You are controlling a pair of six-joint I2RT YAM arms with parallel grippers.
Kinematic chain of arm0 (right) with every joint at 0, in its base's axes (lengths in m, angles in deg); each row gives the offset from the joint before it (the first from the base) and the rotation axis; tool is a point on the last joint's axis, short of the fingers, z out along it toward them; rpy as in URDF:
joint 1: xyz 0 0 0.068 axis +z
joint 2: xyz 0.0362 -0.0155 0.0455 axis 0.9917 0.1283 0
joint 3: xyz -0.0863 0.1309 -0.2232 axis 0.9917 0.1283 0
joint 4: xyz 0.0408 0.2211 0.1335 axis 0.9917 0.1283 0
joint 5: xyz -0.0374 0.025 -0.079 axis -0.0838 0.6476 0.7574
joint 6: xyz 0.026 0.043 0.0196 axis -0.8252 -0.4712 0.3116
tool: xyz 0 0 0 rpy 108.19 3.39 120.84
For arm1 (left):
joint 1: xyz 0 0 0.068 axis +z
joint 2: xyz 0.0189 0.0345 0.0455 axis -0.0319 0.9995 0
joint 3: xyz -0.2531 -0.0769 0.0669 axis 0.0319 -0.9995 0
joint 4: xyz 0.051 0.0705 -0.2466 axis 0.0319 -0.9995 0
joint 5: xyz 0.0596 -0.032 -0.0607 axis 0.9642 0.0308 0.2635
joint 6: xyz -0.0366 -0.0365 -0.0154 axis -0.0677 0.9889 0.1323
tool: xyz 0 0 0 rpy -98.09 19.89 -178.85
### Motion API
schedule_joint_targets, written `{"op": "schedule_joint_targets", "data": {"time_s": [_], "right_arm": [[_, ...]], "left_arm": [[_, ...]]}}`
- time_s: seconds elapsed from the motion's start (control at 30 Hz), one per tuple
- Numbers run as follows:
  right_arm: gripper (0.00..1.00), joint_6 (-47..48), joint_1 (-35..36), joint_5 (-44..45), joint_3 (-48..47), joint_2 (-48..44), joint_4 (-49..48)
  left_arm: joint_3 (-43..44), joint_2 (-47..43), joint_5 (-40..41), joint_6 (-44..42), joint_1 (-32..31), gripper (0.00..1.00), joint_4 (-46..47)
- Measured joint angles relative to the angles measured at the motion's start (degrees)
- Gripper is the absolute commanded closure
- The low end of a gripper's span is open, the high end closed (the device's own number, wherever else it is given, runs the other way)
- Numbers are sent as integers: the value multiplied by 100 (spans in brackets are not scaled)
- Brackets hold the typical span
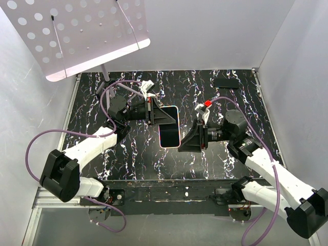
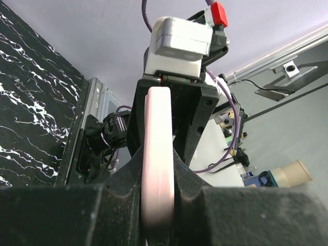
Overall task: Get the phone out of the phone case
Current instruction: Remove the phone case from the phone.
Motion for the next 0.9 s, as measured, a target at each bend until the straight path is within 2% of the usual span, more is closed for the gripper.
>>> {"op": "schedule_joint_targets", "data": {"time_s": [0.17,0.23,0.43,0.53,0.63,0.73,0.83,0.9], "right_arm": [[83,162,249,94,-4,127,24],[99,214,293,138,-7,157,17],[99,654,343,452,-24,146,173],[73,879,339,586,-136,247,389],[55,957,339,551,-271,334,474],[47,1001,337,501,-284,313,509],[44,1080,310,575,-280,275,728],[43,1099,313,553,-273,197,785]], "left_arm": [[35,15,-2,184,0,100,114],[76,33,-44,236,0,100,199],[107,212,-179,796,35,100,693],[107,234,-275,990,35,100,866],[109,195,-291,883,31,100,741],[179,39,-234,444,28,100,7],[378,-393,50,-470,-26,100,-1274],[437,-702,249,-975,-33,100,-1794]]}}
